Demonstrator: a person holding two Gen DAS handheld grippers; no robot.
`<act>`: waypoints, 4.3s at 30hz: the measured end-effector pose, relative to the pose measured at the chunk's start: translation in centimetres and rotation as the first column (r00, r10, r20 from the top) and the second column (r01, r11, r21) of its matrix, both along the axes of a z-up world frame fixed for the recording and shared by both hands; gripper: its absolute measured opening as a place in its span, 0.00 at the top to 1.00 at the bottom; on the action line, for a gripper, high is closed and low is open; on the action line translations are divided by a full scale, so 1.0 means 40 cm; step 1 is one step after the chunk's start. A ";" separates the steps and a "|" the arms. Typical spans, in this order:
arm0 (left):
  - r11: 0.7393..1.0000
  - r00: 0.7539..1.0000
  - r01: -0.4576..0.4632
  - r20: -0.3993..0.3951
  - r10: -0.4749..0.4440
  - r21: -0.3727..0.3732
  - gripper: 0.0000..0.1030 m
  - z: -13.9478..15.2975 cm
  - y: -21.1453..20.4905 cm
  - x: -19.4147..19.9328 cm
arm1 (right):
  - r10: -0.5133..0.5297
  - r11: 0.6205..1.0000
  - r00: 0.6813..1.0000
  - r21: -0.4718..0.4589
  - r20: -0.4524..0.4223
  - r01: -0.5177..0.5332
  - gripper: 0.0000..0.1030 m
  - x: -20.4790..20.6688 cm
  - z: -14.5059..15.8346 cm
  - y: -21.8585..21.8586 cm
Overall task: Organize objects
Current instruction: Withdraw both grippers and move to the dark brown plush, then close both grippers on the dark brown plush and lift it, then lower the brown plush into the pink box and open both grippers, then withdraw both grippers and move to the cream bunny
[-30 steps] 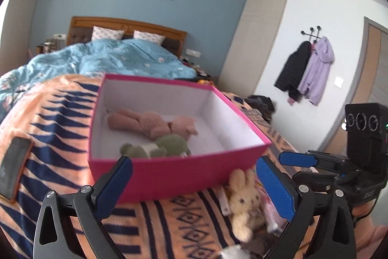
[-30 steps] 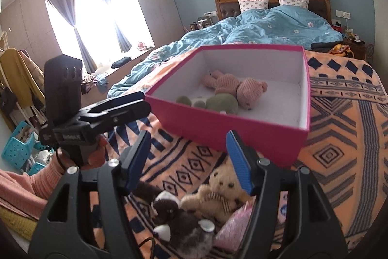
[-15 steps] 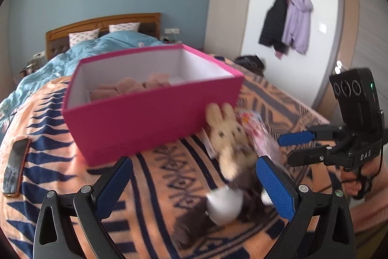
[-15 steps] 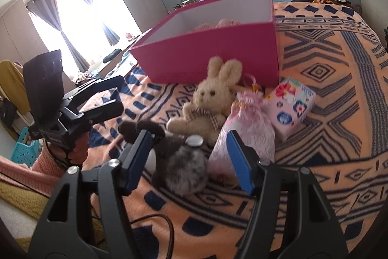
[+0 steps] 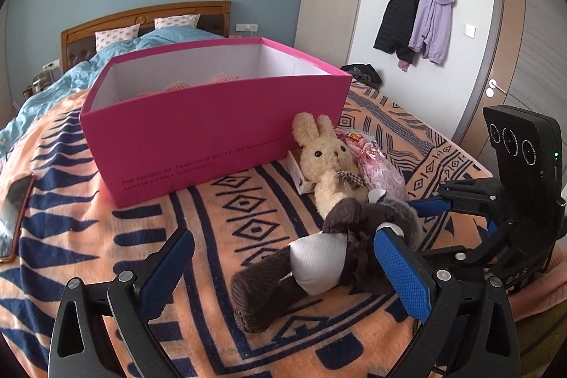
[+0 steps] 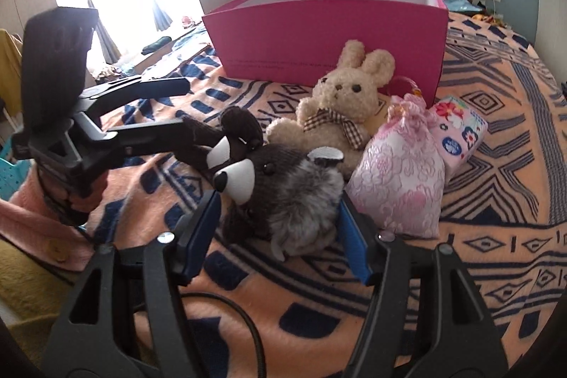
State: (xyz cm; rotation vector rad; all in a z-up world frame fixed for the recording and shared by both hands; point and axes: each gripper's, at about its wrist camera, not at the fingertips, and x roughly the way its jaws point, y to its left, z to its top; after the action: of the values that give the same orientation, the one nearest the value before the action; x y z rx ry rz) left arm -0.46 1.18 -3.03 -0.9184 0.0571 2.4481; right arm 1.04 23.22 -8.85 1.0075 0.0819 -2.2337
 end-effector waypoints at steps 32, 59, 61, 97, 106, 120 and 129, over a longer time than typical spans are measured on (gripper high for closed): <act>0.994 0.994 0.100 -0.037 -0.099 0.048 0.31 0.094 0.003 -0.002 | -0.007 0.979 0.999 -0.206 -0.051 -0.004 0.46 -0.108 0.169 0.009; 1.000 0.991 0.008 -0.135 -0.005 0.019 0.33 0.254 -0.074 -0.277 | 0.035 0.966 0.992 -0.252 -0.121 -0.065 0.46 -0.411 0.338 -0.087; 1.000 0.992 0.003 -0.130 0.000 0.023 0.33 0.251 -0.079 -0.296 | 0.037 0.967 0.992 -0.248 -0.117 -0.065 0.46 -0.428 0.339 -0.095; 0.985 0.986 -0.168 -0.013 0.169 0.042 0.36 0.154 -0.183 -0.443 | -0.026 0.996 1.000 -0.089 0.010 0.027 0.41 -0.639 0.249 -0.237; 0.982 0.978 -0.176 -0.096 0.183 0.074 0.16 0.185 -0.177 -0.397 | -0.008 0.994 1.000 -0.107 0.013 0.009 0.41 -0.601 0.243 -0.202; 0.964 0.944 -0.239 -0.207 0.258 0.114 0.13 0.205 -0.146 -0.287 | 0.004 0.982 0.999 -0.190 -0.042 -0.012 0.41 -0.488 0.283 -0.127; 0.964 0.940 -0.228 -0.229 0.254 0.136 0.00 0.189 -0.116 -0.234 | -0.009 0.981 0.997 -0.193 -0.078 -0.006 0.38 -0.402 0.285 -0.077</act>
State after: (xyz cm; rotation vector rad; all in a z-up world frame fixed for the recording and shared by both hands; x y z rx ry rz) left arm -9.81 -3.47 4.54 -0.6017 -0.1064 2.7519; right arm -15.05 20.13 2.56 0.8155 -0.0997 -2.2328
